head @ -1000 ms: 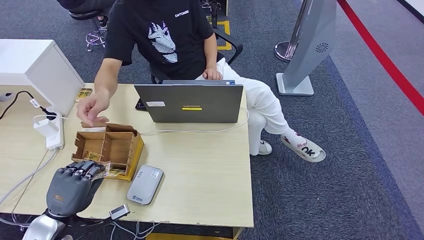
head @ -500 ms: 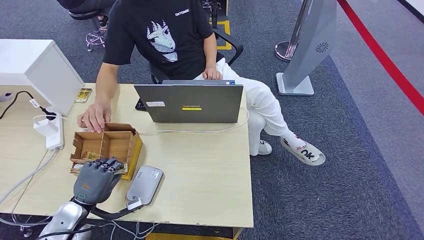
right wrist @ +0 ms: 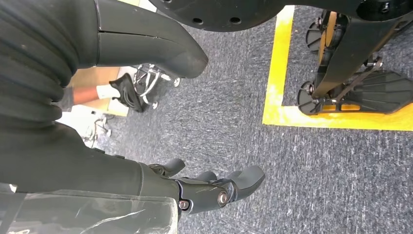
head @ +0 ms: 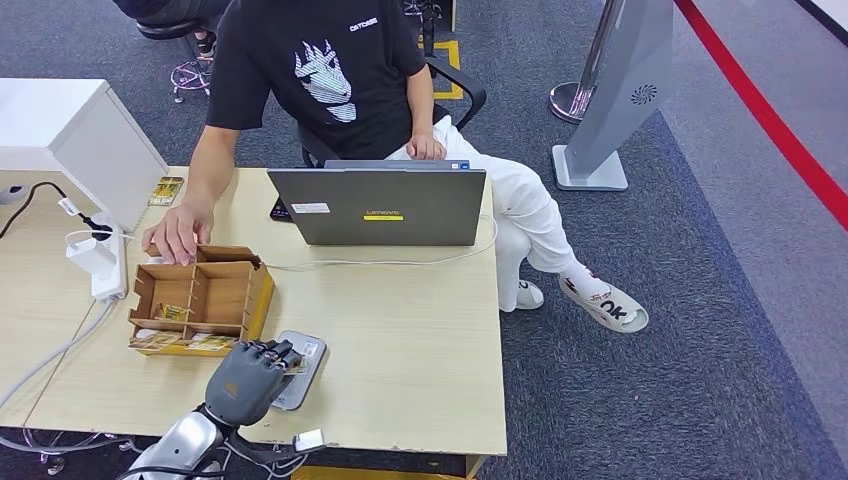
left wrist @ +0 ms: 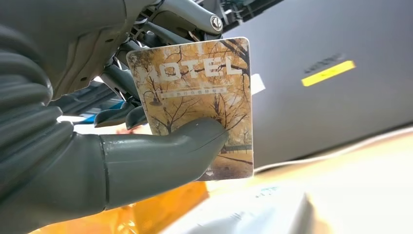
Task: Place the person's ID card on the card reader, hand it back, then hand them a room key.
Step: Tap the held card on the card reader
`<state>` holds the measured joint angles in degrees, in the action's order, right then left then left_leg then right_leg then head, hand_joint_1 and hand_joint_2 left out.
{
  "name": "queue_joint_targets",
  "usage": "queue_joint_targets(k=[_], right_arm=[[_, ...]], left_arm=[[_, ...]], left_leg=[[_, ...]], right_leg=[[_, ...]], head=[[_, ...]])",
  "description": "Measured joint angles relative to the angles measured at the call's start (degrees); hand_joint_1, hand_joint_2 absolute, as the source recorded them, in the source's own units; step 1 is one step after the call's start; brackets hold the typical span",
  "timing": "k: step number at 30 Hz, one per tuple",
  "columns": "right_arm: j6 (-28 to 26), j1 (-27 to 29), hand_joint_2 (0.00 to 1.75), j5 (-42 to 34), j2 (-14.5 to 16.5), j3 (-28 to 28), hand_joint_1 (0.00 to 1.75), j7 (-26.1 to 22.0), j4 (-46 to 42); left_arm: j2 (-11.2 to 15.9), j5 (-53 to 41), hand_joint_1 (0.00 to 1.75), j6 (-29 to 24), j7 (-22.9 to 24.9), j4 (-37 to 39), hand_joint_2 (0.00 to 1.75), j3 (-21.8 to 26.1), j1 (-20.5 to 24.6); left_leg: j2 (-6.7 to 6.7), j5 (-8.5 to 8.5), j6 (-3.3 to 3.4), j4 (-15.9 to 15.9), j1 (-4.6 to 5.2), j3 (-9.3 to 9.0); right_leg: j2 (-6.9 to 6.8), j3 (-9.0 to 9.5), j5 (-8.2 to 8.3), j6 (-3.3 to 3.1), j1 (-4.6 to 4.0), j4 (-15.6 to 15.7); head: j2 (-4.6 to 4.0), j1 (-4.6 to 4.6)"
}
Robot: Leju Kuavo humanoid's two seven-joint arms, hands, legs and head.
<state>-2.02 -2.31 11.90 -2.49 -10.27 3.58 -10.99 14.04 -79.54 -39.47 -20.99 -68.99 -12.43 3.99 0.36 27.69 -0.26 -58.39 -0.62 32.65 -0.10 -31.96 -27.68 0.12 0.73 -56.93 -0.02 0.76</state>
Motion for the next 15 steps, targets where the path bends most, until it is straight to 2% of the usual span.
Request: queue_joint_targets(k=[8,15], right_arm=[[0.0,0.0,1.75,0.6,0.0,0.0,0.00,-0.1,0.0],[0.1,0.0,1.75,1.1,0.0,-0.3,0.00,-0.1,0.0]], left_arm=[[0.0,2.1,1.75,-0.4,2.9,4.7,1.75,-4.7,2.2],[1.3,4.9,1.75,-0.6,3.6,6.3,1.75,-5.9,4.7]], left_leg=[[-0.02,-0.01,0.00,0.0,-0.01,-0.01],[-0.01,-0.04,-0.02,0.0,-0.01,-0.03]], right_leg=[[-0.02,0.03,0.00,-0.01,-0.01,0.0],[-0.01,0.03,0.01,-0.01,-0.01,0.0]], head=[[0.01,0.00],[0.01,-0.01]])
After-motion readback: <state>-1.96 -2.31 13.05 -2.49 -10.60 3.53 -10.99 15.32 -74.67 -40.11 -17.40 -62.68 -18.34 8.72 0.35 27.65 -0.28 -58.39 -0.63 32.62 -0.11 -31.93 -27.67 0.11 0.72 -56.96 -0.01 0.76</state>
